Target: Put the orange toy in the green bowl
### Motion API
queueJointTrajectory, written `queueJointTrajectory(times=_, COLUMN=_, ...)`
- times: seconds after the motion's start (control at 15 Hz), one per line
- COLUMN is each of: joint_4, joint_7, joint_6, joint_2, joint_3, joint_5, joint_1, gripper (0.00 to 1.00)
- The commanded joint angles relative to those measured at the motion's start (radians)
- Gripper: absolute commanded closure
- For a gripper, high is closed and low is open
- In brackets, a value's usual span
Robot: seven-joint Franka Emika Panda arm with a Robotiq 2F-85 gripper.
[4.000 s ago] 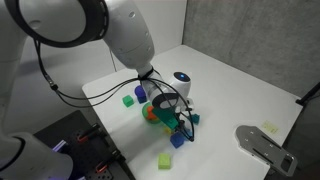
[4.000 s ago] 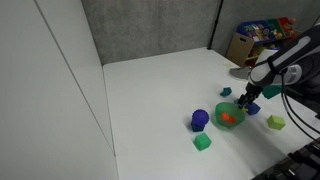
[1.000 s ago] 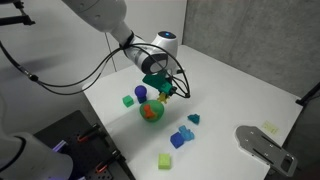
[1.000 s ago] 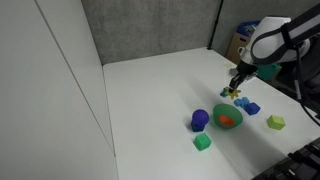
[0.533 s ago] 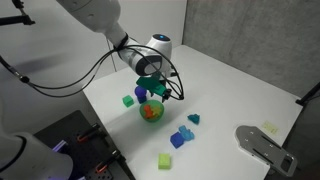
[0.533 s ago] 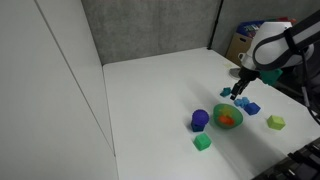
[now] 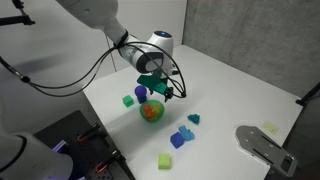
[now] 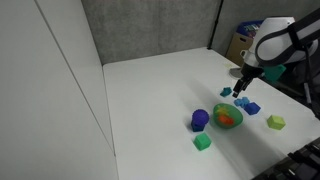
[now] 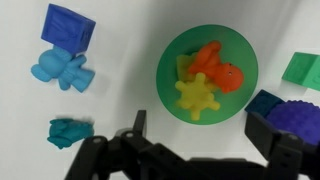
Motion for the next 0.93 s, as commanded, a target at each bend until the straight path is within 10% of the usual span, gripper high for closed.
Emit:
queueJointTrajectory(times=0.0, joint_4=0.018, joint_7=0.042, joint_6=-0.118, joint_2=-0.083, joint_3=-0.051, joint_5=-0.053, joint_1=0.015, gripper=0.0)
queueJointTrajectory(times=0.87, joint_4=0.089, joint_7=0.164, joint_6=-0.614, joint_2=-0.386, joint_3=-0.128, joint_5=-0.151, joint_1=0.025, gripper=0.0)
